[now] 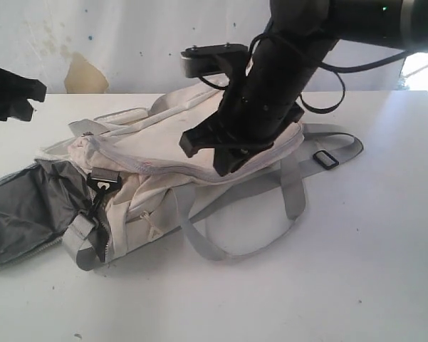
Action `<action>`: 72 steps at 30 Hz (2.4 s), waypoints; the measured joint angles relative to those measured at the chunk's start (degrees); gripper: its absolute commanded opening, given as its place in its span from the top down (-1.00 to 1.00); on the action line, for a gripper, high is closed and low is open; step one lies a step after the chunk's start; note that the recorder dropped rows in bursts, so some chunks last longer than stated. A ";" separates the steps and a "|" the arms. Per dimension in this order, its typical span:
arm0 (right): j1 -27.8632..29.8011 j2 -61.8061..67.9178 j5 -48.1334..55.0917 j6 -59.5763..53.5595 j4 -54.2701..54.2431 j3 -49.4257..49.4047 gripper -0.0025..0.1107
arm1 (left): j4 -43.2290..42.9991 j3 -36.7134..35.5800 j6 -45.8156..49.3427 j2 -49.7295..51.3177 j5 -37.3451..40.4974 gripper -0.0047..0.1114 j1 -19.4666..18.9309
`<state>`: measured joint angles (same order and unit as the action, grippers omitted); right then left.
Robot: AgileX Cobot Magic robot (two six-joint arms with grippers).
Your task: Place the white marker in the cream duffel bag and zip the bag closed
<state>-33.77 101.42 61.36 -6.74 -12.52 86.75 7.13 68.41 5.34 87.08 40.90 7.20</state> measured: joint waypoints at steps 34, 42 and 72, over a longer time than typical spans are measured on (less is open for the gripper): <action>29.79 -1.91 -5.99 5.21 12.12 -17.24 0.96 | -0.49 0.00 -0.40 1.15 8.59 0.92 -2.95; 35.16 -3.85 -6.83 4.63 12.12 -20.06 0.96 | -3.33 0.00 -0.39 0.24 10.13 0.92 -3.41; 36.49 -28.15 -7.45 2.58 12.52 -21.23 0.96 | -7.77 0.00 -2.09 -17.70 13.68 0.92 -9.21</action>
<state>2.72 73.27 53.91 -4.16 0.00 65.53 -0.65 68.41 3.24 69.39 54.58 -2.01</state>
